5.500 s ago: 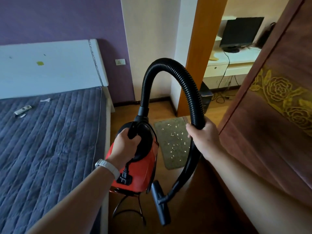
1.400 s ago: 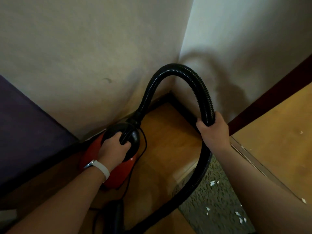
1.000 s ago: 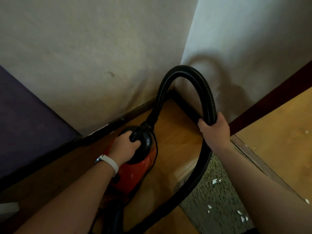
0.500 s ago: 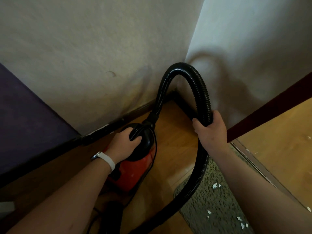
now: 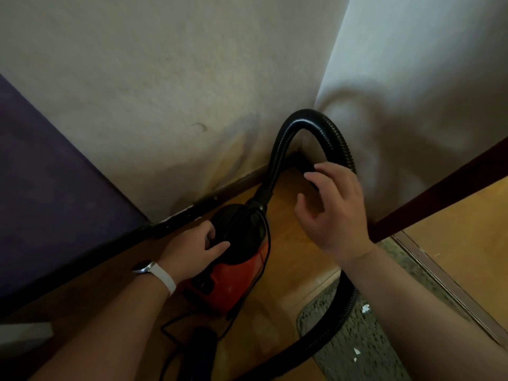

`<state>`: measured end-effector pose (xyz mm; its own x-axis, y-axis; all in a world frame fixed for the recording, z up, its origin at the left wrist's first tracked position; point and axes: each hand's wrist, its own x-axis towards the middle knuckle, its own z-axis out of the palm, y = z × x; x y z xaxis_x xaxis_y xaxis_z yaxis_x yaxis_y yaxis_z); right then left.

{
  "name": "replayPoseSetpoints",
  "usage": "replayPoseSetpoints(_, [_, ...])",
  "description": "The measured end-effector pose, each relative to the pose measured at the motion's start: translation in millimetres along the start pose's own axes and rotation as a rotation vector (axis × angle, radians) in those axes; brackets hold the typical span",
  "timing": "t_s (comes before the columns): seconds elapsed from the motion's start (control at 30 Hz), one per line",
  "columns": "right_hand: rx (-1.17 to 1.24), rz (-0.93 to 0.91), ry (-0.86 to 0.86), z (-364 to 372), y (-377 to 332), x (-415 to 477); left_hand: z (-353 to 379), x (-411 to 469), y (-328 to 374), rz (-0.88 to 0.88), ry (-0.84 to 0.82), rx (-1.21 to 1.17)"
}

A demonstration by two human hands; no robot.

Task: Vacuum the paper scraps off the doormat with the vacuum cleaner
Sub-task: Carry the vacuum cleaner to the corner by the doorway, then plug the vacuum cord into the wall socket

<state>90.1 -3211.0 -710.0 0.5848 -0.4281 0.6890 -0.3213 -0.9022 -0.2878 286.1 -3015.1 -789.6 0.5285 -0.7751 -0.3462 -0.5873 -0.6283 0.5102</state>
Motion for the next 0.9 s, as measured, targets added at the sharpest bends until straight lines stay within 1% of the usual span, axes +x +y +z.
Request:
replayPoseSetpoints(0.07, [0.068,-0.004,-0.124,8.4,-14.8,0.2,-1.8,-7.8,-2.2,-0.017,-0.014,0.03])
replayPoseSetpoints(0.2, [0.168,0.125,-0.409,31.1,-33.3,-7.5,-2.6,-21.4,-7.4,0.02,0.029,0.152])
replayPoseSetpoints(0.27, [0.203,0.153,-0.526,42.9,-35.8,-12.7,0.9,-26.7,-8.2,0.05,0.039,0.22])
replayPoseSetpoints(0.37, [0.249,0.17,-0.68,55.7,-38.6,-19.9,8.3,-32.8,-6.0,0.064,0.051,0.216])
replayPoseSetpoints(0.47, [0.258,0.143,-0.734,65.5,-44.8,-24.0,9.3,-39.6,1.4,0.042,0.067,0.053])
replayPoseSetpoints(0.57, [0.281,0.093,-0.775,71.5,-55.5,-24.3,-0.5,-50.6,9.2,0.001,0.139,-0.159])
replayPoseSetpoints(0.63, [0.287,-0.003,-0.807,75.9,-66.1,-21.7,-8.6,-62.4,9.6,-0.047,0.17,-0.356])
replayPoseSetpoints(0.7, [0.252,-0.122,-0.782,82.6,-77.6,-19.4,-15.7,-75.7,6.2,-0.083,0.207,-0.465])
replayPoseSetpoints(0.77, [0.235,-0.195,-0.775,86.8,-87.7,-17.5,-24.3,-87.0,4.5,-0.069,0.198,-0.446])
replayPoseSetpoints(0.83, [0.271,-0.219,-0.882,87.9,-93.5,-15.9,-36.7,-91.1,3.8,-0.035,0.16,-0.393])
replayPoseSetpoints(0.9, [0.263,-0.202,-0.98,89.5,-93.4,-11.4,-51.7,-88.9,2.0,-0.009,0.19,-0.319])
